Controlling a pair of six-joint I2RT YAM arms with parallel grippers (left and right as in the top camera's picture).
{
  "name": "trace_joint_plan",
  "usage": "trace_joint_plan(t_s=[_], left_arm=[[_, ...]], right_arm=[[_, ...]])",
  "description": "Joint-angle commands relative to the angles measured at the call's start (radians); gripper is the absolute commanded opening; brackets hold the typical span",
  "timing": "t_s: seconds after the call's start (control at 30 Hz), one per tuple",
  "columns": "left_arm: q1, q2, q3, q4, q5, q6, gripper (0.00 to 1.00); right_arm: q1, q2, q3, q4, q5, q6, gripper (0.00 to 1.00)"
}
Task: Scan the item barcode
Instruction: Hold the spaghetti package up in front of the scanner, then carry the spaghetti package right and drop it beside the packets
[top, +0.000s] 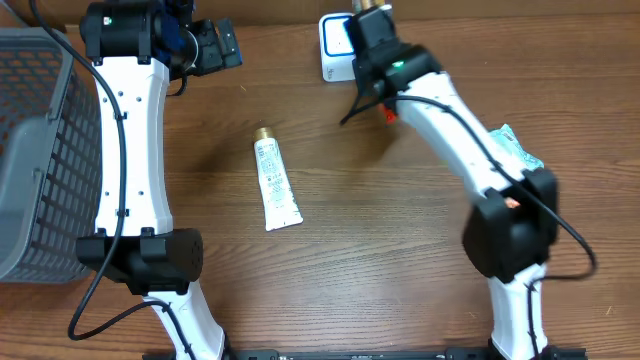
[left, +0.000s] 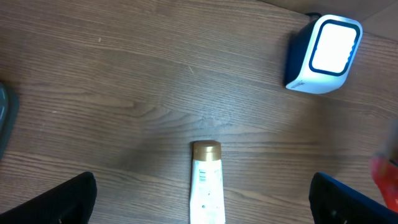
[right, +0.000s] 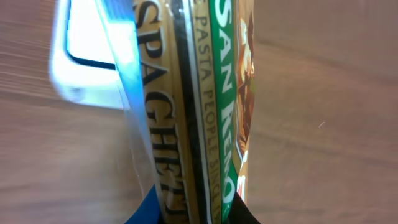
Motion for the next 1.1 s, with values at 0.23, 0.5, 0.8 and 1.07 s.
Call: trace_joint_plan(t_s=[0.23, 0.5, 0.8, 1.07], left_arm=[[-0.002, 0.002, 0.003, 0.000, -0.006, 0.011, 1.00], [-0.002, 0.002, 0.003, 0.001, -0.006, 0.011, 1.00], [-0.002, 0.002, 0.003, 0.000, -0.006, 0.011, 1.00], [-0.003, 0.002, 0.003, 0.001, -0.006, 0.011, 1.00]], right_arm=[[0.040, 0.139, 0.041, 0.266, 0.430, -0.443, 0.04], [0.040, 0.172, 0.040, 0.320, 0.483, -0.443, 0.04], [0.041, 0.172, 0.040, 0.307, 0.490, -0.438, 0.04], [0.036, -0.044, 0.041, -0.058, 0.139, -0.112, 0.04]])
